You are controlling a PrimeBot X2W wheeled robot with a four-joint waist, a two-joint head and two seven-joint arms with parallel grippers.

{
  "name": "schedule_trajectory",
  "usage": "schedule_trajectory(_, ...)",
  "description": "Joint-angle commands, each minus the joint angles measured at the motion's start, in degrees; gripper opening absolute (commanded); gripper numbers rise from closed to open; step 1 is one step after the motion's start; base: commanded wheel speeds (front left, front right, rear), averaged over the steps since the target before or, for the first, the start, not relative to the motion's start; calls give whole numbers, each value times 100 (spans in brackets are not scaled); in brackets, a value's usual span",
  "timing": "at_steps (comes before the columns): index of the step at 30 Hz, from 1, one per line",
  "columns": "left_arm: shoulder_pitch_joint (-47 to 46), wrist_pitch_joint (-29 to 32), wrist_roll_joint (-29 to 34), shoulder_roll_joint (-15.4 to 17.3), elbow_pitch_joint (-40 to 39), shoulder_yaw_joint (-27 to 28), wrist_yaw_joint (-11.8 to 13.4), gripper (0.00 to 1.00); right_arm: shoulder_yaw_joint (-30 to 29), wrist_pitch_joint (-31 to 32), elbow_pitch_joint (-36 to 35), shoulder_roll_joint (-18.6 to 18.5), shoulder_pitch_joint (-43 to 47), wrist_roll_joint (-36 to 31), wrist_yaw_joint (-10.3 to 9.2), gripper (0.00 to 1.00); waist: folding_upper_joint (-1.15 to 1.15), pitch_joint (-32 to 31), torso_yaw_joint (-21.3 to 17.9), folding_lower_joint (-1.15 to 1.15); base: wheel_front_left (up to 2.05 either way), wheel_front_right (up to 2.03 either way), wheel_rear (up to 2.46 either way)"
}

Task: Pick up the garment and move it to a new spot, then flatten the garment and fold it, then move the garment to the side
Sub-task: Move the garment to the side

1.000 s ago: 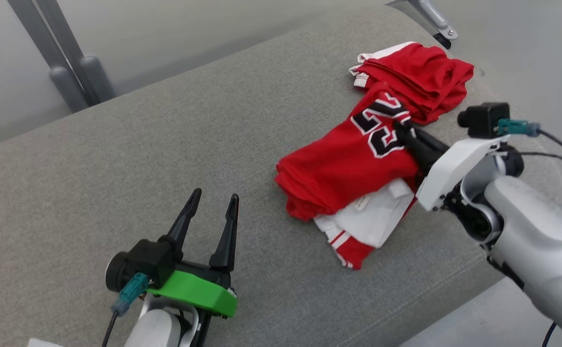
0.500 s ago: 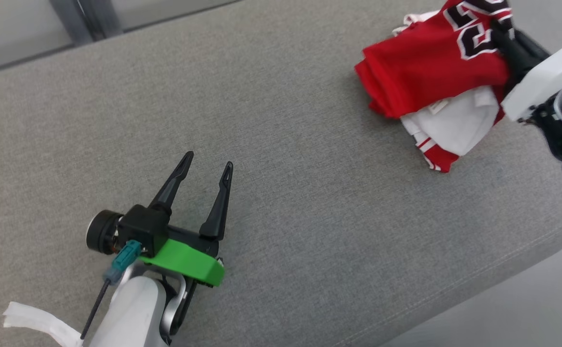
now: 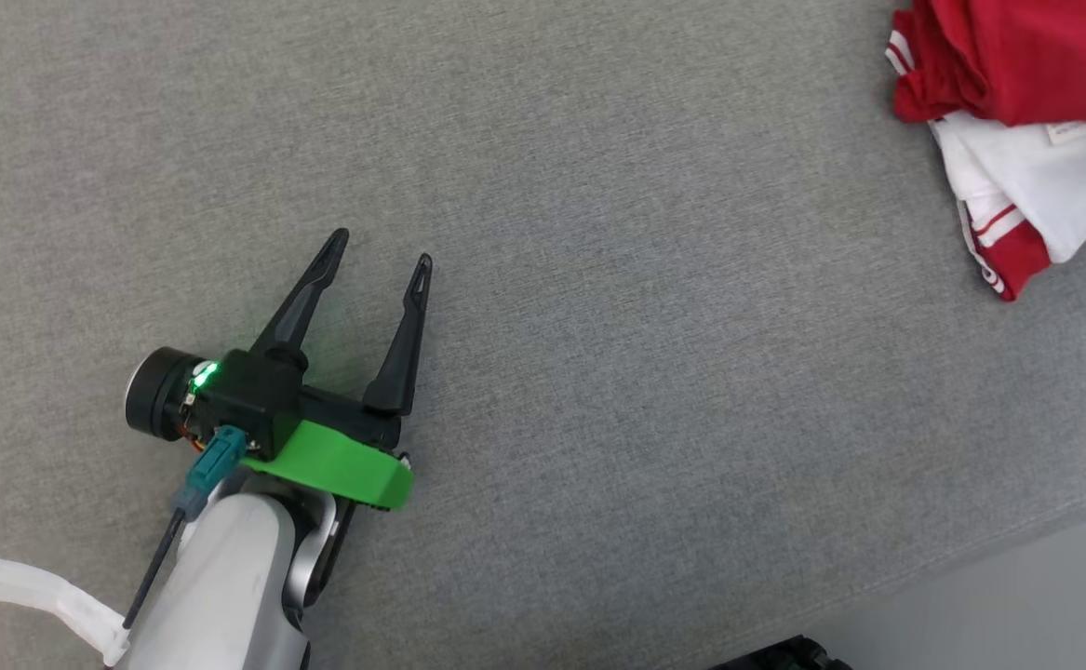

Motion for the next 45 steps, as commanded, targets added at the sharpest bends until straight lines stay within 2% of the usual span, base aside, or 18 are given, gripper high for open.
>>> schedule_trajectory(1,-81,-50,-5,3,6,20,42,100,-141,-38,106,-10,-171,-216,1,100,0,53,157,-1,0,0,0)
schedule_trajectory(6,64,-212,-140,-60,134,119,84,100,-802,-33,21,10,-10,-1113,1,100,0,-307,214,-1,0,0,0)
schedule_trajectory(10,210,-333,-291,-100,267,278,124,100,-1583,-33,-702,131,442,-1752,1,100,0,-770,272,-1,0,0,0)
schedule_trajectory(14,438,-398,-432,-143,374,562,184,100,-2352,-34,-1682,359,1275,-2394,0,100,0,-1394,376,-1,0,0,0)
schedule_trajectory(19,808,-412,-547,-185,232,995,262,100,-3067,-34,-2813,626,2431,-2854,0,100,0,-2177,527,-1,0,0,0)
schedule_trajectory(26,1523,-410,-848,-356,25,1500,149,100,-3513,-35,-4165,897,3938,-3034,1,100,0,-3001,712,-1,0,0,0)
schedule_trajectory(32,1876,-410,-782,-453,87,1778,246,100,-4075,-34,-5154,1248,5162,-3370,1,100,0,-3228,836,-1,0,0,0)
schedule_trajectory(34,1955,-411,-704,-477,165,1837,285,100,-4185,-34,-5415,1464,5524,-3453,1,100,0,-3280,852,-1,0,0,0)
schedule_trajectory(38,2128,-411,-551,-536,268,1906,247,100,-4208,-34,-5720,1702,6117,-3534,1,100,0,-3329,879,-1,0,0,0)
schedule_trajectory(45,2371,-411,-212,-617,332,2044,171,100,-4350,-34,-5864,1951,6669,-4021,1,100,0,-3350,961,-1,0,0,0)
